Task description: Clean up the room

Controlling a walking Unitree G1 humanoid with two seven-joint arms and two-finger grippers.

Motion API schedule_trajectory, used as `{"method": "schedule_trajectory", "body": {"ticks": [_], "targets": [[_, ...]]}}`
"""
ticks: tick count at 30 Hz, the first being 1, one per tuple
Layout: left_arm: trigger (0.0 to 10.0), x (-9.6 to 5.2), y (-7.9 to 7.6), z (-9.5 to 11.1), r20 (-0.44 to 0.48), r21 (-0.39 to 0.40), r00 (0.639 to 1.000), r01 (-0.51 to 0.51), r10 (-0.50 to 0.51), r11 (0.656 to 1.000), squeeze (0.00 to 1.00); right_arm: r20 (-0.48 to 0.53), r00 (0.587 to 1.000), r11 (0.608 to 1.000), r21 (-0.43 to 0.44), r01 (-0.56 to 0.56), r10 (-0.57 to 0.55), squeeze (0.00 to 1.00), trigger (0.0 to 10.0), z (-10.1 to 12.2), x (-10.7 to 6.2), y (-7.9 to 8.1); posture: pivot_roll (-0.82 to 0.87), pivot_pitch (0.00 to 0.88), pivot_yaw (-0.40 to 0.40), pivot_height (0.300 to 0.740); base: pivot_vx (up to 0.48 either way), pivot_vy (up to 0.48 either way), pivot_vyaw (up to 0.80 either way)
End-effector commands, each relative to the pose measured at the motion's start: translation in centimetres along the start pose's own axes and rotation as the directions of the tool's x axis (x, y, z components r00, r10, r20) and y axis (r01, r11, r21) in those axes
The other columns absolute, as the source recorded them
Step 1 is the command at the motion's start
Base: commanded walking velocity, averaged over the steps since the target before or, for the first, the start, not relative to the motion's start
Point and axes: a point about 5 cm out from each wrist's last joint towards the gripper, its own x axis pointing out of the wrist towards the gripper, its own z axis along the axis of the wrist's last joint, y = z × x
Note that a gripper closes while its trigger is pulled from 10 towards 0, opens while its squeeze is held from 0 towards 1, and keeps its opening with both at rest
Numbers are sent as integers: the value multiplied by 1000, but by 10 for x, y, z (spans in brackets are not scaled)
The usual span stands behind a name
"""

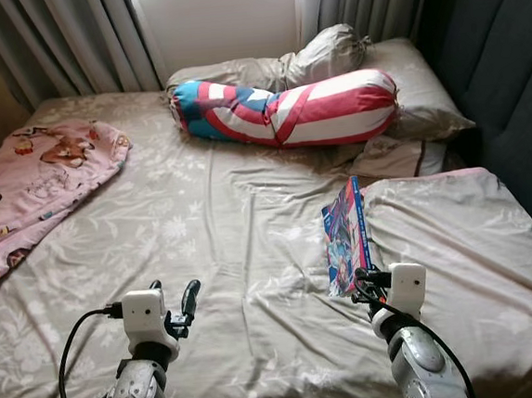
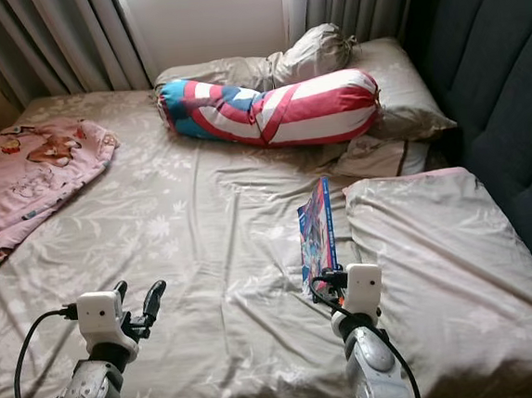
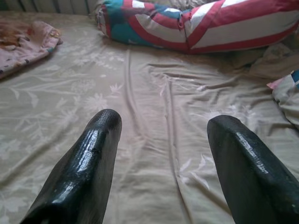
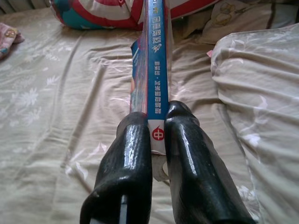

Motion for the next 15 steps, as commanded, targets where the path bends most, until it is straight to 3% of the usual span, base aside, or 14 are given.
{"method": "schedule_trajectory", "body": {"ticks": [1, 12, 15], "targets": [[10000, -3, 4, 1, -7, 6, 1000, -9, 9, 1000, 0, 36, 999, 999, -29, -20, 21, 0, 10000, 8, 1, 4, -45, 46, -18, 690, 0, 0, 0], [10000, -1, 6, 2, -11, 13, 1000, -19, 19, 1000, 0, 1, 1000, 1000, -22, -12, 12, 0, 10000, 5, 2, 5, -44, 66, -16, 680, 0, 0, 0], [10000, 0, 4, 2, -11, 10, 1000, -13, 13, 1000, 0, 40, 999, 1000, -8, -18, 18, 0, 10000, 10, 2, 6, -46, 63, -21, 670, 0, 0, 0]]}}
